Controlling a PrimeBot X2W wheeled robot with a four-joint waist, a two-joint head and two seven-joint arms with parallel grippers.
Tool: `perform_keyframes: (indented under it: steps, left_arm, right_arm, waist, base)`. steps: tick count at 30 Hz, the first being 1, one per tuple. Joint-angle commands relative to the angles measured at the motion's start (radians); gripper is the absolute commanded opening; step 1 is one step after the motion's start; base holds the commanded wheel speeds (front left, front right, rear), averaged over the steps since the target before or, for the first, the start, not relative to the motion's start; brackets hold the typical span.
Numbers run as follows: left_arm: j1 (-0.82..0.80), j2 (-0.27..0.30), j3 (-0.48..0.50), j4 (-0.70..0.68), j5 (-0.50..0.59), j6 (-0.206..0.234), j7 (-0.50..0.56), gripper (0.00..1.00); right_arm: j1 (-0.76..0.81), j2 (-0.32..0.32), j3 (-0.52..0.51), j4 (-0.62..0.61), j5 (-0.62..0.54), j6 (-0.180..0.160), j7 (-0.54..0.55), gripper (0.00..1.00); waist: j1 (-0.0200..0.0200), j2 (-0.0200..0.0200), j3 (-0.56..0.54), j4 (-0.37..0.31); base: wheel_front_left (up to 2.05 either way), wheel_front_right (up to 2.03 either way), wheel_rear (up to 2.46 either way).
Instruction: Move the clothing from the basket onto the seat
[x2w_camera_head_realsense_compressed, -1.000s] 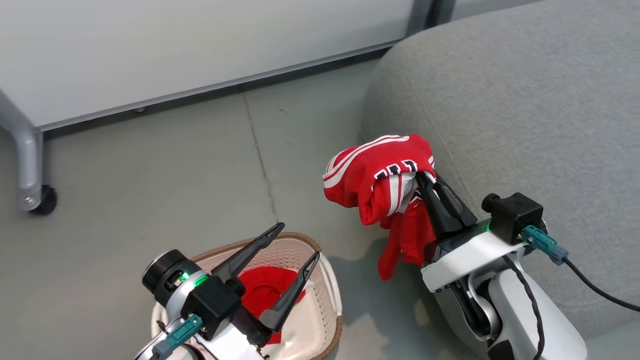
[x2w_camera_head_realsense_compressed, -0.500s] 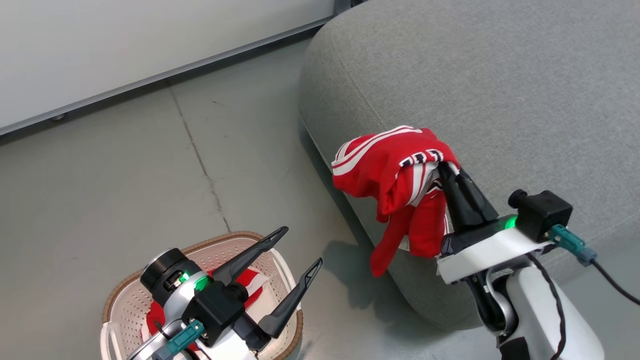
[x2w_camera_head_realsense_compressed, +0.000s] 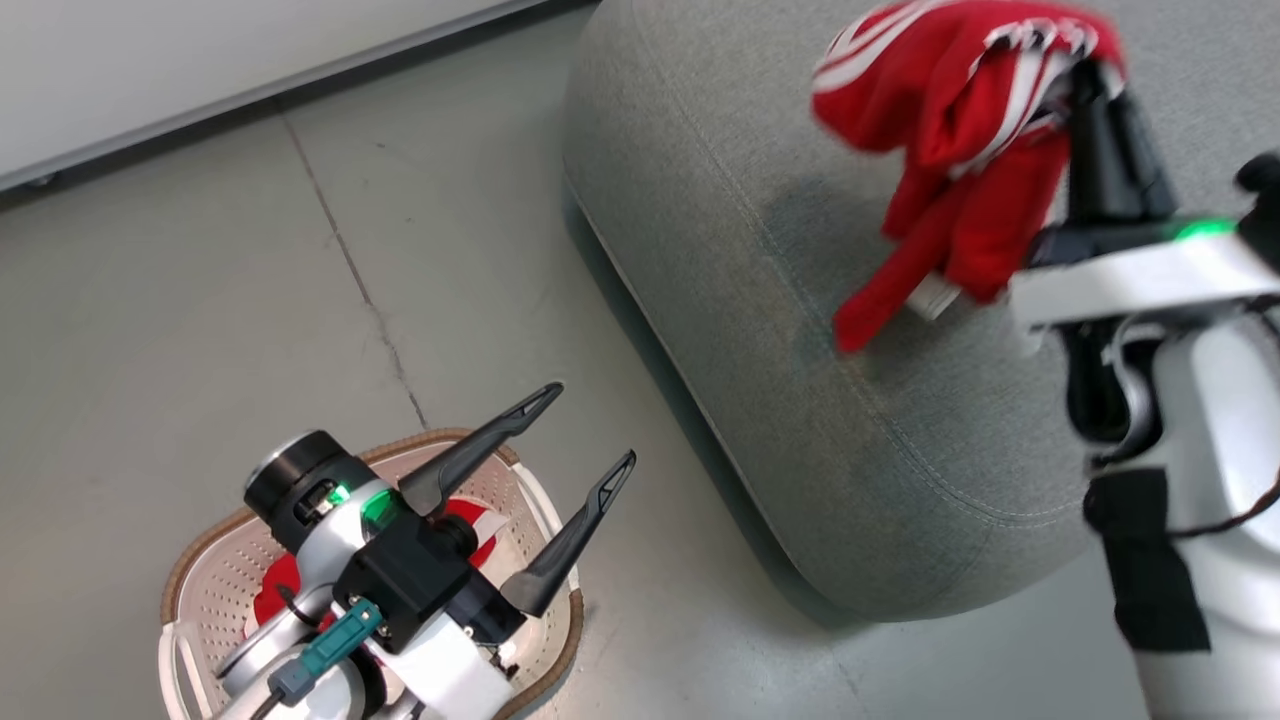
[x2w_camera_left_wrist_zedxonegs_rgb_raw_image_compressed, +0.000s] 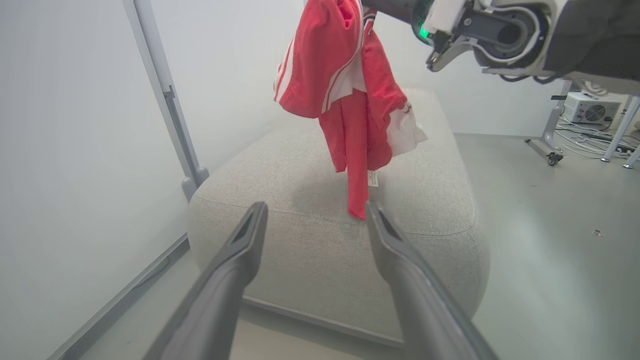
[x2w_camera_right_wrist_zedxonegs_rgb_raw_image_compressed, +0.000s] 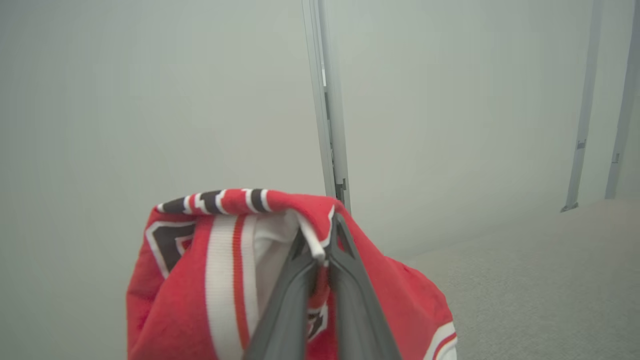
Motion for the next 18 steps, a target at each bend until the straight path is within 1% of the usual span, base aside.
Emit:
perform_keyframes:
  steps: [1,2,3,8,11,18]
  left_arm:
    - [-0.016,0.004,0.004,-0.005,0.004,-0.002,-0.001,1.00]
    - [-0.029,0.012,0.005,-0.016,0.006,-0.004,0.005,1.00]
    - [-0.035,0.017,0.006,-0.021,0.007,-0.005,0.005,1.00]
    - [-0.058,0.036,0.015,-0.045,0.006,-0.007,0.012,1.00]
    - [-0.070,0.044,0.009,-0.055,-0.001,-0.012,0.015,1.00]
    - [-0.095,0.062,-0.006,-0.064,-0.003,-0.016,0.010,1.00]
  right_arm:
    - [-0.012,-0.004,-0.003,-0.002,-0.007,0.002,-0.001,0.00]
    - [-0.062,-0.004,-0.042,0.018,-0.031,0.002,-0.001,0.00]
    - [-0.085,-0.004,-0.059,0.028,-0.040,0.002,-0.001,0.00]
    - [-0.165,-0.004,-0.150,0.111,-0.086,0.002,-0.001,0.00]
    - [-0.172,-0.006,-0.210,0.183,-0.124,0.002,-0.001,0.00]
    - [-0.122,-0.007,-0.365,0.366,-0.174,0.002,-0.001,0.00]
  waist:
    - [0.0000,0.0000,0.013,0.009]
    - [0.0000,0.0000,0.032,0.015]
    - [0.0000,0.0000,0.043,0.020]
    - [0.0000,0.0000,0.098,0.036]
    - [0.0000,0.0000,0.133,0.051]
    - [0.0000,0.0000,0.195,0.066]
  base:
    - [0.00,0.00,0.00]
    - [0.00,0.00,0.00]
    - [0.00,0.00,0.00]
    - [0.00,0.00,0.00]
    - [0.00,0.00,0.00]
    - [0.00,0.00,0.00]
